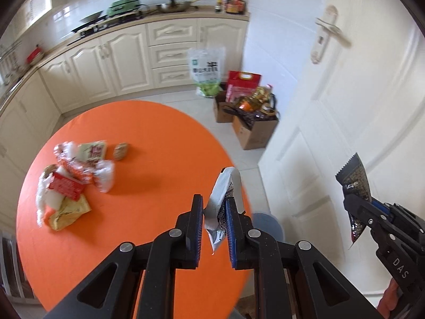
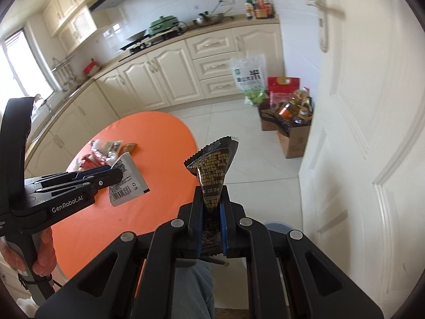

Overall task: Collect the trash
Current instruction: 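Carry both wrappers to the blue bin and open both tools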

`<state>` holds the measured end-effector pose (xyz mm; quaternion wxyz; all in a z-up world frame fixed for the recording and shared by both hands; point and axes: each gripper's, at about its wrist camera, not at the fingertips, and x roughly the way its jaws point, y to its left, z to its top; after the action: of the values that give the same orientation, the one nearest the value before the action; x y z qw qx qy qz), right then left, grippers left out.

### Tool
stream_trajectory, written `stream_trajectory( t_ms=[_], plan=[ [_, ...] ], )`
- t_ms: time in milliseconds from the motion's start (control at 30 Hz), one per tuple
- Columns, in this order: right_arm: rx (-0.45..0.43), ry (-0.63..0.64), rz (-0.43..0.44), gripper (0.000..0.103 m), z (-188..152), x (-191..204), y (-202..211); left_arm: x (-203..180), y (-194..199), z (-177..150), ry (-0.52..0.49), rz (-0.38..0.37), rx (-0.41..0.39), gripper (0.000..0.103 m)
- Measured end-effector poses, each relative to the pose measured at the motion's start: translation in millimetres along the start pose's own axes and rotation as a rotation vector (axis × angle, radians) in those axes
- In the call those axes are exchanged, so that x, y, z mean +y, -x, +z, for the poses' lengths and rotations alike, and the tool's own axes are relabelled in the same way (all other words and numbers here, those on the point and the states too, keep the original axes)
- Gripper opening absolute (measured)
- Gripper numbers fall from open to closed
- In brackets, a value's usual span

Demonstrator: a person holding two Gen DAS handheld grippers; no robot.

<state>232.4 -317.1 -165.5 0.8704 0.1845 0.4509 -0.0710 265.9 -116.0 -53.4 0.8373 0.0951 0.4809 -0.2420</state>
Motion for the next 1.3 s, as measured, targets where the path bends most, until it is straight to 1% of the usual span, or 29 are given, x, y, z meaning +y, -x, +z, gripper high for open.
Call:
stream_trajectory(
  t_ms=[267,400,500,600,733,800,833,867,900,933,967,1000,1033,1100,1200,1267,1300],
  plan=[
    [-0.003,-0.107,-0.101,0.010,-18.1,-66.9,22.0,-73.8,-32.9,8.5,-0.121,-0.076,0.038,0.012],
    [0.001,-0.157,-0.129,0.010,-29.8,-95.5,26.3,-104.7,-55.5,11.2,-0.160,-0.086,0.051,0.012],
    [0.012,-0.195,-0.149,0.010,-38.4,-116.6,26.8,-120.4,-80.6,11.2,-0.183,-0.119,0.096,0.012],
    [0.030,-0.227,-0.164,0.010,-43.2,-132.7,22.1,-133.8,-107.1,14.8,-0.204,-0.125,0.141,0.012],
    [0.066,-0.252,-0.186,0.010,-49.7,-148.0,13.1,-150.8,-134.0,25.0,-0.236,-0.119,0.164,0.013],
    [0.075,-0.263,-0.187,0.010,-50.4,-151.5,9.4,-161.5,-148.4,29.3,-0.249,-0.114,0.194,0.016],
    [0.077,-0.269,-0.187,0.010,-51.3,-153.0,8.3,-163.7,-155.8,32.3,-0.245,-0.121,0.208,0.016],
    [0.081,-0.276,-0.184,0.010,-52.0,-154.8,6.4,-167.2,-163.3,35.9,-0.250,-0.125,0.218,0.018],
    [0.086,-0.284,-0.181,0.010,-52.2,-156.3,4.1,-169.4,-174.9,40.0,-0.251,-0.116,0.242,0.022],
    [0.094,-0.289,-0.180,0.010,-53.2,-157.5,1.9,-168.1,-183.0,42.1,-0.236,-0.108,0.265,0.024],
    [0.106,-0.289,-0.183,0.010,-54.3,-157.9,-1.4,-166.5,-192.2,45.2,-0.218,-0.109,0.288,0.029],
    [0.114,-0.288,-0.185,0.010,-54.6,-157.9,-4.5,-165.2,-202.3,49.0,-0.199,-0.121,0.315,0.033],
    [0.122,-0.287,-0.184,0.010,-55.7,-157.9,-7.4,-163.8,-210.7,53.3,-0.186,-0.138,0.337,0.035],
    [0.143,-0.286,-0.178,0.010,-57.6,-157.6,-15.0,-157.2,-221.6,60.6,-0.172,-0.148,0.358,0.041],
    [0.166,-0.283,-0.173,0.010,-58.7,-155.9,-25.2,-147.1,-230.2,67.2,-0.164,-0.118,0.365,0.042],
    [0.187,-0.282,-0.161,0.010,-59.3,-153.4,-34.1,-142.9,-232.0,69.0,-0.160,-0.118,0.371,0.043],
    [0.192,-0.281,-0.155,0.012,-59.2,-153.2,-37.7,-141.1,-232.6,70.2,-0.160,-0.119,0.370,0.043]
  ],
)
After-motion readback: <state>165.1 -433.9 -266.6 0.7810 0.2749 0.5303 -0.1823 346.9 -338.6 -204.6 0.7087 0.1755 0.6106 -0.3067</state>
